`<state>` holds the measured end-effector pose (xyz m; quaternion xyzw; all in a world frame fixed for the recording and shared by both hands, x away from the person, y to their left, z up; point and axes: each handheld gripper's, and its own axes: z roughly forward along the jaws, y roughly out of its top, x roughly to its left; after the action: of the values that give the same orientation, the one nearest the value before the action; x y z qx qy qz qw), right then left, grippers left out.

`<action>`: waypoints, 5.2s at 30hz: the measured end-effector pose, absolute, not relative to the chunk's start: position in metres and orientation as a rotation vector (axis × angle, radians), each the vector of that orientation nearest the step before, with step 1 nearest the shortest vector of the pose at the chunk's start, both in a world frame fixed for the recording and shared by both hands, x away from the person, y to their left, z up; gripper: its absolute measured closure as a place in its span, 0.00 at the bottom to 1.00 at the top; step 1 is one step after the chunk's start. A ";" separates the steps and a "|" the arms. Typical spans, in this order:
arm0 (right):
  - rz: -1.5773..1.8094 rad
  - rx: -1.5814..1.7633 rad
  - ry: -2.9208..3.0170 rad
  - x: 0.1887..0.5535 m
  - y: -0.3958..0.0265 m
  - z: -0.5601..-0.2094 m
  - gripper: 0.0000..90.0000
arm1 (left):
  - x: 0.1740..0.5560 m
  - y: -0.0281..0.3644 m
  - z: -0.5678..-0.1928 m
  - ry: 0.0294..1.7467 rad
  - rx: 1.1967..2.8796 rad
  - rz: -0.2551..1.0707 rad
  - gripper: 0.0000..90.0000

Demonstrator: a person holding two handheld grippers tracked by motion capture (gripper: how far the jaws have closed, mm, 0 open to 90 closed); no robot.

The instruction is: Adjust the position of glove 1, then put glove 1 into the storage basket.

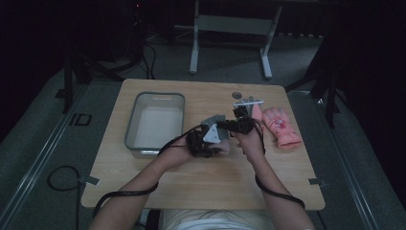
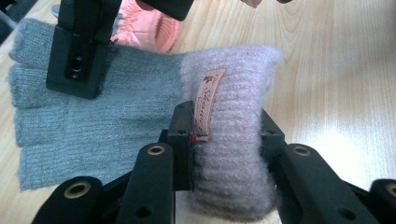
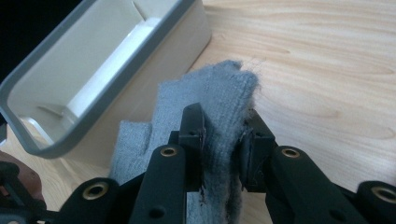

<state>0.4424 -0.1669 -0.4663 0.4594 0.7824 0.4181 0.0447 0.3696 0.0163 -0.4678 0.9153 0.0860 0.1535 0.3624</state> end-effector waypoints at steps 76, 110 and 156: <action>1.138 1.243 2.588 0.510 0.040 -0.485 0.82 | 0.422 0.182 -0.494 0.154 2.695 0.525 0.76; 1.276 1.149 2.472 0.487 -0.026 -0.445 0.51 | 0.417 0.165 -0.465 0.353 2.700 0.474 0.46; 1.099 1.224 2.282 0.492 -0.230 -0.466 0.74 | 0.364 0.027 -0.479 0.364 2.522 0.359 0.02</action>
<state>0.4923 -0.2304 -0.4664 0.4292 0.8002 0.3855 0.1637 0.3637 0.0265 -0.4794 0.9408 0.1358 0.1339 0.2803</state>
